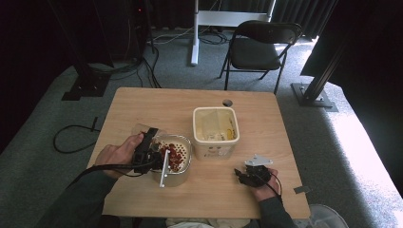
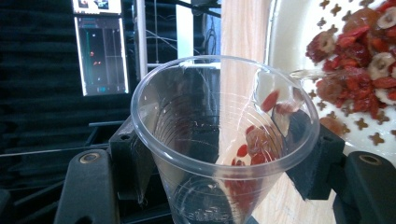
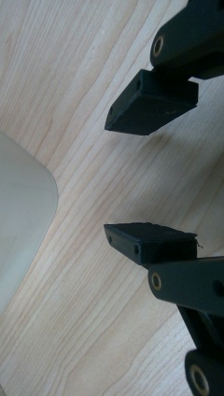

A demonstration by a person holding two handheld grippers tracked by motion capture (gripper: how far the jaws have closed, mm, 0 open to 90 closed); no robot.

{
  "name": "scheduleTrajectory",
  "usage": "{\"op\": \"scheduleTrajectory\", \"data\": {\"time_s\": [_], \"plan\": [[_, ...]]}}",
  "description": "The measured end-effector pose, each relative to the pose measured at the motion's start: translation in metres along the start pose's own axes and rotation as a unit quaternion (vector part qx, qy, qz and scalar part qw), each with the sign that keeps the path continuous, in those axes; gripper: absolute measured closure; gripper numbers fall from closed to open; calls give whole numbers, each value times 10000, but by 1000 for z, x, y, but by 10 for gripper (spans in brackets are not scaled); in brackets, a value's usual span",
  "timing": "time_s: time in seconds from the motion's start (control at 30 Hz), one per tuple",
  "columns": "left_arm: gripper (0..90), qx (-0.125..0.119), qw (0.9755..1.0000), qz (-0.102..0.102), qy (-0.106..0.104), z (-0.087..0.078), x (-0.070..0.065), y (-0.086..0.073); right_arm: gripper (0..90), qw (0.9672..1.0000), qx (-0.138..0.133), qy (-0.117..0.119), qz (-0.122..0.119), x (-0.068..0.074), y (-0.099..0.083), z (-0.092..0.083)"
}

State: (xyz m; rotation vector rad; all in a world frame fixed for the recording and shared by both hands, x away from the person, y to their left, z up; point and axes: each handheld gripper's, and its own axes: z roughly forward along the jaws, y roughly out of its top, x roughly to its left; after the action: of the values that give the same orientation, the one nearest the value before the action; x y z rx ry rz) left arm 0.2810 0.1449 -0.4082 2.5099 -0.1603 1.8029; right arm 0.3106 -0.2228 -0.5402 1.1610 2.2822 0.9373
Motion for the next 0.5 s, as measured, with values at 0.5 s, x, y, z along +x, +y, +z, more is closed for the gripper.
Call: {"op": "scheduleTrajectory", "data": {"time_s": [0.5], "plan": [[344,243,9993,-280,-71,8,1,-14,433,10000,-24,-2,22,0,0,-2]]}}
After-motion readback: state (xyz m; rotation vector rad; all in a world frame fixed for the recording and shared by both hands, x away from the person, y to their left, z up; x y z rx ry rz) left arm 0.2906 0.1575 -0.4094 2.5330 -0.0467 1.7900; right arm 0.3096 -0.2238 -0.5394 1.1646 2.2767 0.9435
